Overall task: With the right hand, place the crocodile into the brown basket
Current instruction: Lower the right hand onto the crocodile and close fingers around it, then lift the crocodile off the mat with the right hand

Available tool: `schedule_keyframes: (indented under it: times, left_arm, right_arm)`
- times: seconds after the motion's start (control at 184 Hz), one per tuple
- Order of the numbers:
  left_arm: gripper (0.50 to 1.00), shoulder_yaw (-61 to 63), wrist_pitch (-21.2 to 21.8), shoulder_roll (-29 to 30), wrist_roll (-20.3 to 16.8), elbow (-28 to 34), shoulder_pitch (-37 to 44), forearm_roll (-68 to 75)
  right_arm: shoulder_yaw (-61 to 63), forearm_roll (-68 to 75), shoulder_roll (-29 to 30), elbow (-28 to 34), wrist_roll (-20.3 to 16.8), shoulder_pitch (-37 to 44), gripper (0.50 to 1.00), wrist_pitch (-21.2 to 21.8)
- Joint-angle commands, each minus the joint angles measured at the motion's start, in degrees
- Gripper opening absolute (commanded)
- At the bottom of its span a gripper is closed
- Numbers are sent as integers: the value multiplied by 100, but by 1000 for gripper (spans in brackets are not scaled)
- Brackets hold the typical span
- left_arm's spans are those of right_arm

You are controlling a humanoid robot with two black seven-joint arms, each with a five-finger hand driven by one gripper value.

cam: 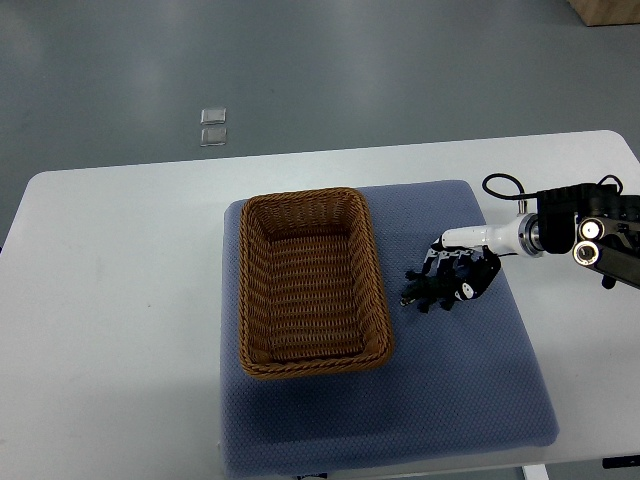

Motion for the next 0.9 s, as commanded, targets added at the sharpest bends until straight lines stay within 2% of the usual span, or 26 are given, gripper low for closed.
schedule_keyframes:
  times: [0.0,0.054,0.13,0.364,0.897]
  left_arm:
    - [1000,0,0,0,0,0,0,-1]
    - [1000,0,0,0,0,0,0,-1]
    - [1000,0,0,0,0,0,0,-1]
    - [1000,-8,0,0,0,0,0,-1]
    - [1000,0,0,0,0,-8,0,-1]
  right_arm:
    - [0,-5,-4,4,25,7,562,-64]
    - [0,-5,-12,4,25,16,519,-82]
    - [9,-5,-21,-5,34,25,500,-82]
    - [105,48,-109,4,43,113,500,-20]
    - [123,118,-469,13,69,877,500,208]
